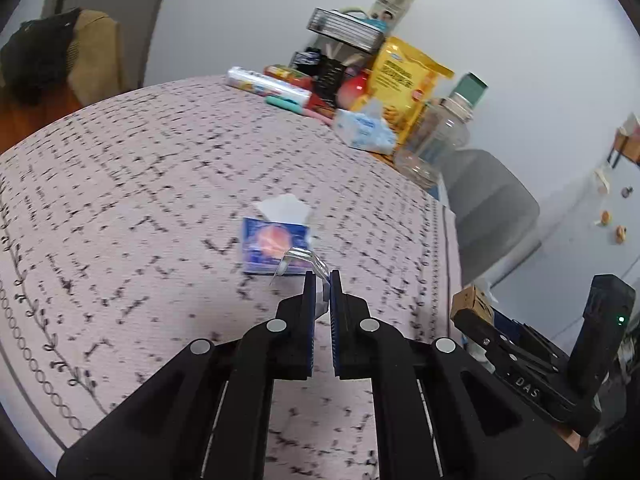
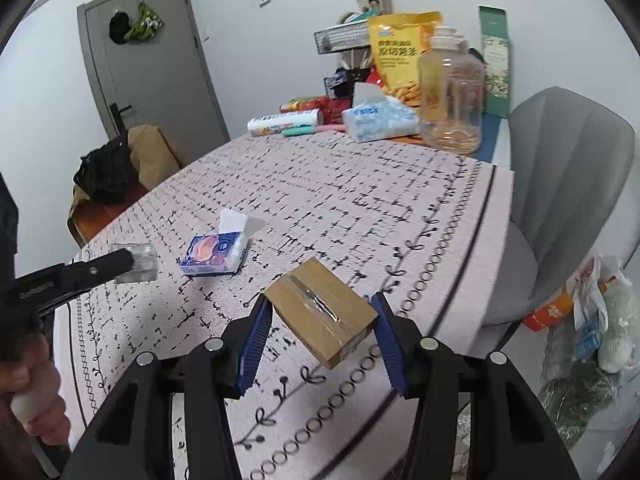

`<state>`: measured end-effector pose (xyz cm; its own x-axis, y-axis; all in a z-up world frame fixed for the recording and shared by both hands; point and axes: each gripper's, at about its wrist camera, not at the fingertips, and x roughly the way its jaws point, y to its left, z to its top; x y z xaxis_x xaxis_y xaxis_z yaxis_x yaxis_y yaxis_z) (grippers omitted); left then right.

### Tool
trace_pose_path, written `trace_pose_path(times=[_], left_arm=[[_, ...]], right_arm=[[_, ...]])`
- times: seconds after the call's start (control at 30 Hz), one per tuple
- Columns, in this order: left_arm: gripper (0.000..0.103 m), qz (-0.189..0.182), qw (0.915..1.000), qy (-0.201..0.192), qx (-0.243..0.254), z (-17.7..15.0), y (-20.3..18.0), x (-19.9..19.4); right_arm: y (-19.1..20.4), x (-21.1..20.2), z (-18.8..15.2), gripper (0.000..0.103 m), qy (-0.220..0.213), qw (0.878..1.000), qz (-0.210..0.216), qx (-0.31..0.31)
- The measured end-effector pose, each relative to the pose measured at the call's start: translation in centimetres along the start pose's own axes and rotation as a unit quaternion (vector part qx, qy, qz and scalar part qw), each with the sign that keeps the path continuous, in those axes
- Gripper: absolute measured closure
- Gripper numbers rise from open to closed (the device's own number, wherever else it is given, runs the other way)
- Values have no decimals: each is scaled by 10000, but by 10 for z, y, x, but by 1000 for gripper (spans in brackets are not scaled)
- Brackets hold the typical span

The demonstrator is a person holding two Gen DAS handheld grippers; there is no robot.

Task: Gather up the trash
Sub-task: 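Carry the blister pack and box over the trash bin and open both tools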

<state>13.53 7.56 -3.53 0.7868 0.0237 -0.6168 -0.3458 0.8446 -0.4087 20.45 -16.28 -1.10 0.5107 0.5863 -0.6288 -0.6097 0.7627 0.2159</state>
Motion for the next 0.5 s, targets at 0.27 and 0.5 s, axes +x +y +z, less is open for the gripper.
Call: trace_pose_path(times=[0.27,0.5], left_arm=[[96,-267,9991,131,317,-2,-44,15],[96,-509,9966,294,584,-6,-84,34]], right_arm=[[-36,-31,-11,52,-147,9991,-200,355],[-73,-50,-23,52,-230,9965,-425,682]])
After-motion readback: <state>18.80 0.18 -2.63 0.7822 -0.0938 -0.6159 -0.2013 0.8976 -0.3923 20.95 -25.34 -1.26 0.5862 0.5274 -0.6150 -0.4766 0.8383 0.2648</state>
